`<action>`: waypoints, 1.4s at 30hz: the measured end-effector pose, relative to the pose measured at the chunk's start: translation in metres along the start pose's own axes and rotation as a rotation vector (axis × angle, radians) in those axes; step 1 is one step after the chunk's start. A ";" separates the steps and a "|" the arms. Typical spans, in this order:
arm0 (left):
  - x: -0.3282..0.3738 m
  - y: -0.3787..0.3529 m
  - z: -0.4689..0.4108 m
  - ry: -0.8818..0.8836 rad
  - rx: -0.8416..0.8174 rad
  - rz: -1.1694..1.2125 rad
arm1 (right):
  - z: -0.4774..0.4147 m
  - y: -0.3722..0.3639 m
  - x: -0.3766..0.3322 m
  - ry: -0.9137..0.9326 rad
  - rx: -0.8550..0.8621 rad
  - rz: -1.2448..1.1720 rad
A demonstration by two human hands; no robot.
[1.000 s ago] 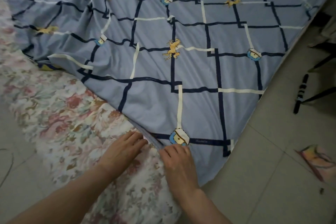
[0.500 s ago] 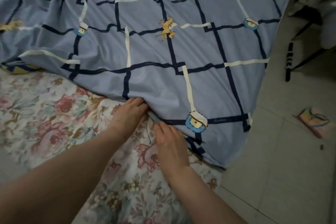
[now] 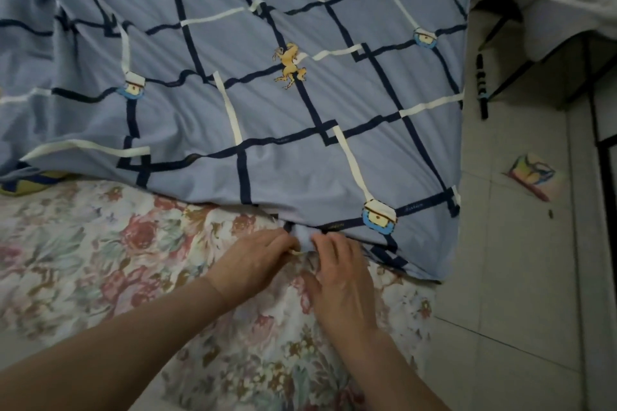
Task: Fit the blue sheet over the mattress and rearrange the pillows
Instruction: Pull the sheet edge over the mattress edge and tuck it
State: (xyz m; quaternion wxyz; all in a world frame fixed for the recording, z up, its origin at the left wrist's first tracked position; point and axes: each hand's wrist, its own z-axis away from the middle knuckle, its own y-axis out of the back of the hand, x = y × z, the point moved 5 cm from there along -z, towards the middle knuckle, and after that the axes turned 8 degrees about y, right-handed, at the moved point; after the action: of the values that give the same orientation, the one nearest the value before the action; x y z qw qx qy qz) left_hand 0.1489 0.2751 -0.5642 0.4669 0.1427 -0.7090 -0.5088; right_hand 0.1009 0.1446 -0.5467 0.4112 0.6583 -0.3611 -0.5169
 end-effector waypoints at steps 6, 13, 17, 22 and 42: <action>0.000 0.018 0.004 -0.053 0.070 0.041 | -0.012 0.021 -0.025 -0.158 0.197 -0.228; 0.016 0.019 0.004 -0.007 0.042 0.120 | 0.003 0.023 -0.034 -0.032 0.122 0.100; 0.004 0.012 0.020 0.053 0.013 0.093 | 0.021 0.023 -0.033 -0.166 0.167 0.121; 0.015 0.011 0.029 -0.092 -0.008 -0.110 | 0.028 0.017 -0.043 -0.127 0.017 0.159; 0.107 0.072 0.126 0.249 0.458 -0.125 | 0.192 0.121 -0.015 0.144 -0.305 0.219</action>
State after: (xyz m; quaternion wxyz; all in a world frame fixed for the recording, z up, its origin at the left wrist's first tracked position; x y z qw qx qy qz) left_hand 0.0106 0.3084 -0.4528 0.4739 0.3496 -0.7326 -0.3413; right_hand -0.0959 0.0771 -0.4550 0.5848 0.5804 -0.3175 -0.4694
